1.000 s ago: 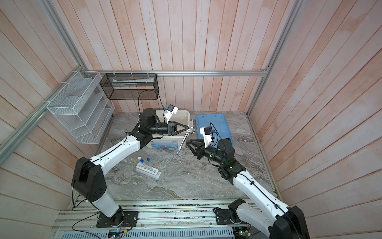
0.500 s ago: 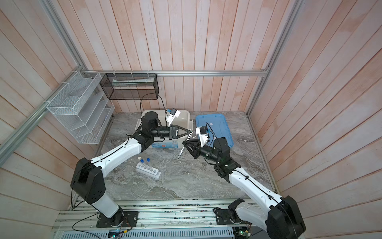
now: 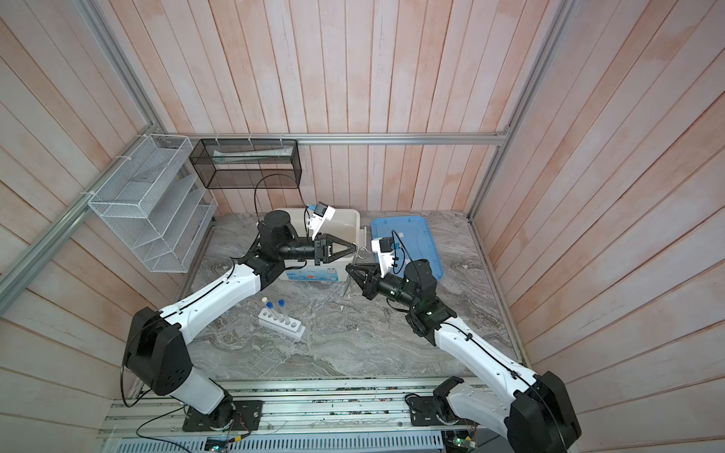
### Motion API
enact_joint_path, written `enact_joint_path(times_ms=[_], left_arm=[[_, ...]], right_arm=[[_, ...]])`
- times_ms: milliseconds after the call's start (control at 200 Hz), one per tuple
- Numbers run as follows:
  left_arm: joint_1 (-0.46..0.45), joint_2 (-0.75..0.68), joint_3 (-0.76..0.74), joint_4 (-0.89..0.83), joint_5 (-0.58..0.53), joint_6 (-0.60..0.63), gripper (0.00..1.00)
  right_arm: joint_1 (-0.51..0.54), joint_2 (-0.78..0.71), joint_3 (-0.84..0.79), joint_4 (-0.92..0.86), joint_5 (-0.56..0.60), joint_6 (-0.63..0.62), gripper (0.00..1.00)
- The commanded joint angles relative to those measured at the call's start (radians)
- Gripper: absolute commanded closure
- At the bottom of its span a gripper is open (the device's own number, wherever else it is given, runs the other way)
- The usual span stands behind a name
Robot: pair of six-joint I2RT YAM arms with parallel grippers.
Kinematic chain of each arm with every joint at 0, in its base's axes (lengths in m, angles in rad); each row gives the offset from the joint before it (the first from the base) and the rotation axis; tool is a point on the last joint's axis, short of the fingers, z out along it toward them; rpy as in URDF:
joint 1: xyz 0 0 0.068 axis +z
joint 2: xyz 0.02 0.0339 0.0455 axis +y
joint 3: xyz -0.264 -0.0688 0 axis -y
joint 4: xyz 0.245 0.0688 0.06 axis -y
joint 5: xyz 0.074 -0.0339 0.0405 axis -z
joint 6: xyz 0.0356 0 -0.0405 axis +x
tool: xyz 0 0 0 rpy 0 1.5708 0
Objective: Organize the chemistry lab equipment
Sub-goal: 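Lift the scissors with the right gripper toward the white bin while the left arm rises, then lower the scissors into the white bin with the right gripper while the left arm withdraws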
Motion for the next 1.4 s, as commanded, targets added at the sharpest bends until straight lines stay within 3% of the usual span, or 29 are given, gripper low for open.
enact_joint_path(times_ms=[0, 185, 290, 515, 635, 760, 995, 1035, 1190, 1390], left_arm=[[0.032, -0.054, -0.031, -0.012, -0.046, 0.005, 0.66], [0.090, -0.115, -0.063, -0.049, -0.073, 0.038, 0.54], [0.177, -0.192, -0.092, -0.105, -0.132, 0.082, 0.50], [0.418, -0.413, -0.173, -0.349, -0.498, 0.300, 0.46], [0.526, -0.508, -0.276, -0.348, -0.601, 0.353, 0.45], [0.542, -0.560, -0.355, -0.368, -0.755, 0.428, 0.45], [0.542, -0.588, -0.393, -0.380, -0.785, 0.475, 0.45], [0.542, -0.590, -0.398, -0.377, -0.785, 0.480, 0.45], [0.542, -0.573, -0.398, -0.370, -0.785, 0.488, 0.45], [0.542, -0.544, -0.393, -0.367, -0.767, 0.486, 0.46]], right_arm=[[0.014, 0.013, 0.051, -0.032, 0.007, -0.043, 1.00], [0.027, 0.054, 0.105, -0.084, 0.014, -0.070, 1.00], [0.028, 0.109, 0.214, -0.267, 0.083, -0.173, 1.00], [0.026, 0.391, 0.626, -0.638, 0.198, -0.430, 1.00], [0.030, 0.581, 0.905, -0.871, 0.277, -0.600, 1.00], [0.030, 0.801, 1.218, -1.095, 0.255, -0.735, 1.00], [0.057, 1.341, 2.074, -1.563, 0.271, -0.946, 1.00], [0.060, 1.346, 2.058, -1.537, 0.260, -0.959, 1.00], [0.087, 1.242, 1.753, -1.354, 0.200, -1.005, 1.00], [0.103, 1.361, 1.912, -1.454, 0.126, -1.041, 1.00]])
